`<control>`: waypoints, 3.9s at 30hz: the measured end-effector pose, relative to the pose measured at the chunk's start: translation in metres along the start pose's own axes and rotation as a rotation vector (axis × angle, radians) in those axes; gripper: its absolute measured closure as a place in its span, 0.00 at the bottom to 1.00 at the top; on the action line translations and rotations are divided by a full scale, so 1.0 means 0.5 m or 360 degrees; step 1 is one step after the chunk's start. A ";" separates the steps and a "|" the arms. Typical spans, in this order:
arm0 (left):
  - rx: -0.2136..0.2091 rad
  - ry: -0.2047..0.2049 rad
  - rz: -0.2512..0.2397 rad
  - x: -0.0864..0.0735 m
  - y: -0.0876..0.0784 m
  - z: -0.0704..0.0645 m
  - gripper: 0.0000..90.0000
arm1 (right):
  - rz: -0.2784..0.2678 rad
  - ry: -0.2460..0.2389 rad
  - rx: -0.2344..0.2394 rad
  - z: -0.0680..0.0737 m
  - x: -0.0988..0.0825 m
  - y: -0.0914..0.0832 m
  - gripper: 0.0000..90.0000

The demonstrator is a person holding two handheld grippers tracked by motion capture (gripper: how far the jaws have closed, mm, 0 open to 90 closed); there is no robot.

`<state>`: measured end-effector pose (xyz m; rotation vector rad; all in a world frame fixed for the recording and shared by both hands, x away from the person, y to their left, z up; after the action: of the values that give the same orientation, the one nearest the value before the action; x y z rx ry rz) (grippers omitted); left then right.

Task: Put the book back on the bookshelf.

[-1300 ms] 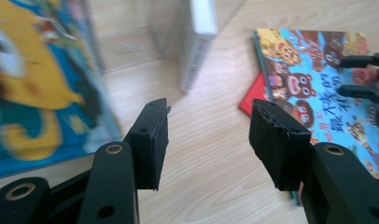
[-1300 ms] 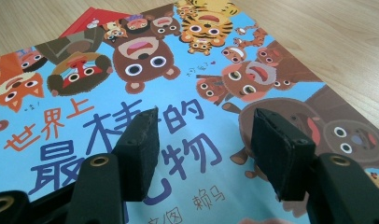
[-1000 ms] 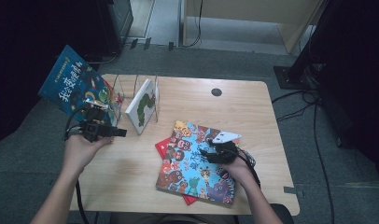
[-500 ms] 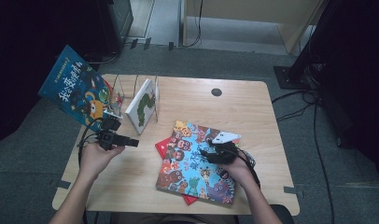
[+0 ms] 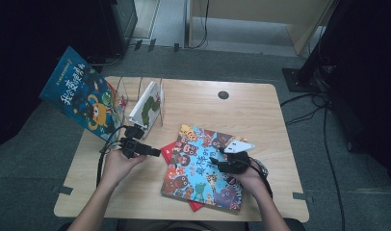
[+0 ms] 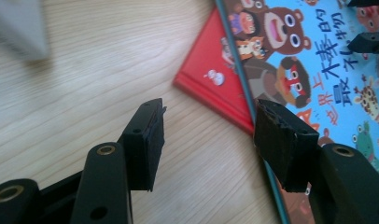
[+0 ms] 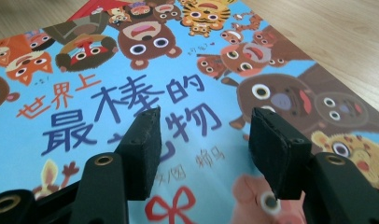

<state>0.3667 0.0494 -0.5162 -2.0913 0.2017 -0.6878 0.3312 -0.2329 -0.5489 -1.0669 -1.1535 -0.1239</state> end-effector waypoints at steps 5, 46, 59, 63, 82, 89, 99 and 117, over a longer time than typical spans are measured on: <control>0.0010 0.0049 0.0034 0.005 0.022 -0.014 0.48 | 0.0001 0.0013 -0.0008 -0.005 -0.013 -0.018 0.52; -0.0106 0.0211 0.0043 0.010 0.089 -0.052 0.46 | 0.0046 0.0213 -0.0159 -0.078 -0.129 -0.152 1.00; -0.0027 0.0274 0.0021 0.005 0.093 -0.060 0.46 | 0.0058 0.0216 -0.0143 -0.075 -0.130 -0.147 1.00; -0.0066 0.0210 0.0050 0.009 0.087 -0.057 0.45 | 0.0059 0.0218 -0.0136 -0.075 -0.130 -0.147 1.00; -0.0161 0.0115 0.0011 0.000 0.069 -0.048 0.39 | 0.0066 0.0208 -0.0108 -0.075 -0.122 -0.138 1.00; -0.0143 0.0075 -0.0024 -0.006 0.061 -0.034 0.40 | 0.0066 0.0200 -0.0084 -0.073 -0.116 -0.129 1.00; -0.0121 0.0004 -0.0035 -0.020 0.060 -0.021 0.39 | 0.0074 0.0170 -0.0047 -0.063 -0.102 -0.113 1.00; -0.0129 -0.0058 -0.0057 -0.045 0.056 -0.003 0.41 | 0.0073 0.0114 0.0046 -0.045 -0.073 -0.077 1.00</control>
<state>0.3500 0.0408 -0.5468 -2.1878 0.1742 -0.6723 0.3076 -0.2854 -0.5538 -1.0542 -1.0631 -0.1083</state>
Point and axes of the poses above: each handheld gripper's, and its own axes: y roughly forward along the jaws, x roughly out of its top, z roughly to its left, the point moved 7 cm from there along y, roughly forward along the jaws, and after that the axes turned 3 degrees about -x, right-handed, at the moved point
